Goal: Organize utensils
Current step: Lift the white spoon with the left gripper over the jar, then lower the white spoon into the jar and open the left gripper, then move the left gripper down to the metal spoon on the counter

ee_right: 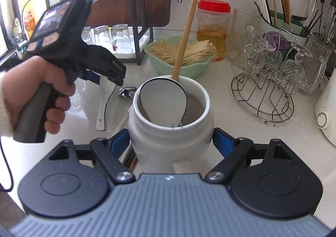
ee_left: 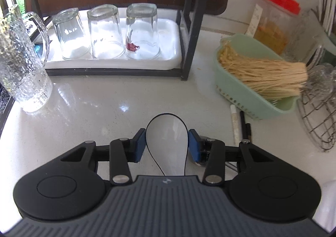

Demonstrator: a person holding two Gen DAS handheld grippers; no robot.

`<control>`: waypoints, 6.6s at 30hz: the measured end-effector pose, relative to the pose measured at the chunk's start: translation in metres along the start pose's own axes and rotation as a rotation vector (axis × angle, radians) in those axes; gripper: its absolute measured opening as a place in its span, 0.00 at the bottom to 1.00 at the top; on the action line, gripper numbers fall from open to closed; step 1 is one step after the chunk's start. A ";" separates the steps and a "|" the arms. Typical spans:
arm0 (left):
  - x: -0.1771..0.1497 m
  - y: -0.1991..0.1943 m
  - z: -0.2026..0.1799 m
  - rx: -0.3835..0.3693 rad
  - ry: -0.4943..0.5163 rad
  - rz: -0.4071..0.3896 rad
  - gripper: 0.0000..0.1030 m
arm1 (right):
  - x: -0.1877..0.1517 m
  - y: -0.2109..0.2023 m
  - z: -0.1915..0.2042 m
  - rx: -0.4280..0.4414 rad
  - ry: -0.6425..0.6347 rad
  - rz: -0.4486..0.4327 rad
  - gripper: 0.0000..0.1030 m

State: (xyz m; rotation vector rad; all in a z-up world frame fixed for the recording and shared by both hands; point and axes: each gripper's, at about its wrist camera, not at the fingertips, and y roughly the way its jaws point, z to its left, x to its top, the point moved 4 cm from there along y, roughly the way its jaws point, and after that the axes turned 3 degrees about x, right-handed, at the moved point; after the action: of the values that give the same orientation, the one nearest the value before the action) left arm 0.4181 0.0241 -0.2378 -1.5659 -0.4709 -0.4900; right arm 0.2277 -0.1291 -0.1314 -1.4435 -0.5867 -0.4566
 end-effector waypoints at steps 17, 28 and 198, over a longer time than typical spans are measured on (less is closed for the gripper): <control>-0.027 -0.093 -0.010 -0.079 -0.034 -0.025 0.47 | -0.001 -0.001 -0.002 0.046 -0.041 -0.025 0.85; -0.016 -0.133 -0.007 -0.110 -0.031 -0.062 0.47 | 0.000 -0.001 -0.003 0.074 -0.071 -0.026 0.85; -0.006 0.010 -0.020 -0.096 -0.314 0.143 0.62 | -0.011 -0.018 -0.013 -0.052 -0.014 0.024 0.85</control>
State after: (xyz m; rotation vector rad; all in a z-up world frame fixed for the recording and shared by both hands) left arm 0.4183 0.0037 -0.2489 -1.7646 -0.5748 -0.1576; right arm 0.2089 -0.1438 -0.1244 -1.5026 -0.5721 -0.4457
